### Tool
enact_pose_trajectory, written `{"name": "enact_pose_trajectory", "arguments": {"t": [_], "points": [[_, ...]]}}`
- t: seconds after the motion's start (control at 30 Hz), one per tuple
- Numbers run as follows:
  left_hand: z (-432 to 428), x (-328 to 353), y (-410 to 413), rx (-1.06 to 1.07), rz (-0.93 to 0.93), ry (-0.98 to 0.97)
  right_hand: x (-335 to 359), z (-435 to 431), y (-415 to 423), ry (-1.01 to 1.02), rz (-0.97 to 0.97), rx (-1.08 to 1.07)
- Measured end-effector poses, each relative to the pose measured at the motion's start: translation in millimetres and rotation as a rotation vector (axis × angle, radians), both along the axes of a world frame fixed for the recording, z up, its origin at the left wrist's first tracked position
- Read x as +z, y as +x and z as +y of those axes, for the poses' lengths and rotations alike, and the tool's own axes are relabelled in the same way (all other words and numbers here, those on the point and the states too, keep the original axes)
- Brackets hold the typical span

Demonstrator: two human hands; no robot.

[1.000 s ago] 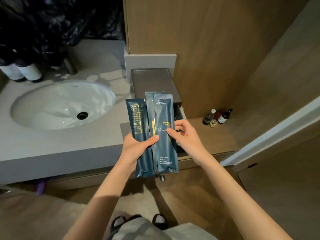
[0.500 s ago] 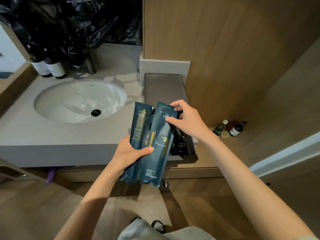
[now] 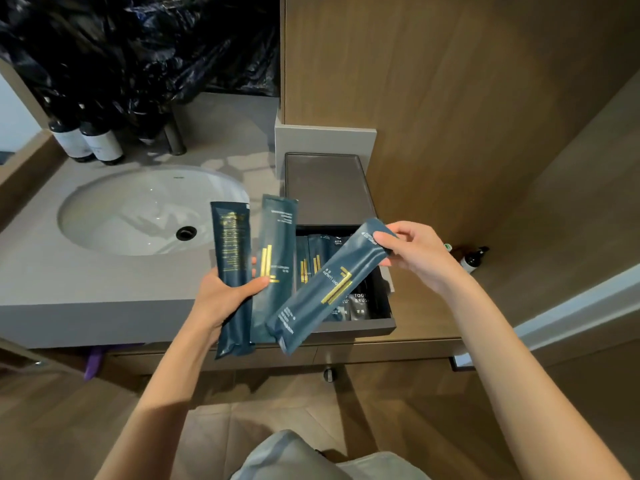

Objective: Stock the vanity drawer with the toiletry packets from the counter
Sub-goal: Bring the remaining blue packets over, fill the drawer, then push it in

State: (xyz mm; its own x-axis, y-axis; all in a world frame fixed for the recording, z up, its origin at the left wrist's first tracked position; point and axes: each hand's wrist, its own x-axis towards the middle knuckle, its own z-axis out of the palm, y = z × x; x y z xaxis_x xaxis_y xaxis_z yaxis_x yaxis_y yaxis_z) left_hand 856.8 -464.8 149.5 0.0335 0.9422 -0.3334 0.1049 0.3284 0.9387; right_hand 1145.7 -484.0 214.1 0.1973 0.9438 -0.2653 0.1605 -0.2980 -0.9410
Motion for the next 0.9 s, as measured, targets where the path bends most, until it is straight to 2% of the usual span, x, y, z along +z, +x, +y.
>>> {"name": "enact_pose_trajectory", "arguments": {"t": [0.27,0.37,0.57,0.9], "points": [[15,-10,-6,0.102,-0.015,-0.007,-40,-61,15,-0.007,0.327,-0.516],[15,-13,1,0.088,-0.023,-0.015,-53,-71,14,-0.012,0.359,-0.616],[16,-12,13,0.052,-0.047,-0.005,-65,-75,0,-0.029,0.335,-0.624],[9,-7,15,0.036,-0.059,-0.006,-79,-42,-47,-0.196,0.214,-0.263]]}}
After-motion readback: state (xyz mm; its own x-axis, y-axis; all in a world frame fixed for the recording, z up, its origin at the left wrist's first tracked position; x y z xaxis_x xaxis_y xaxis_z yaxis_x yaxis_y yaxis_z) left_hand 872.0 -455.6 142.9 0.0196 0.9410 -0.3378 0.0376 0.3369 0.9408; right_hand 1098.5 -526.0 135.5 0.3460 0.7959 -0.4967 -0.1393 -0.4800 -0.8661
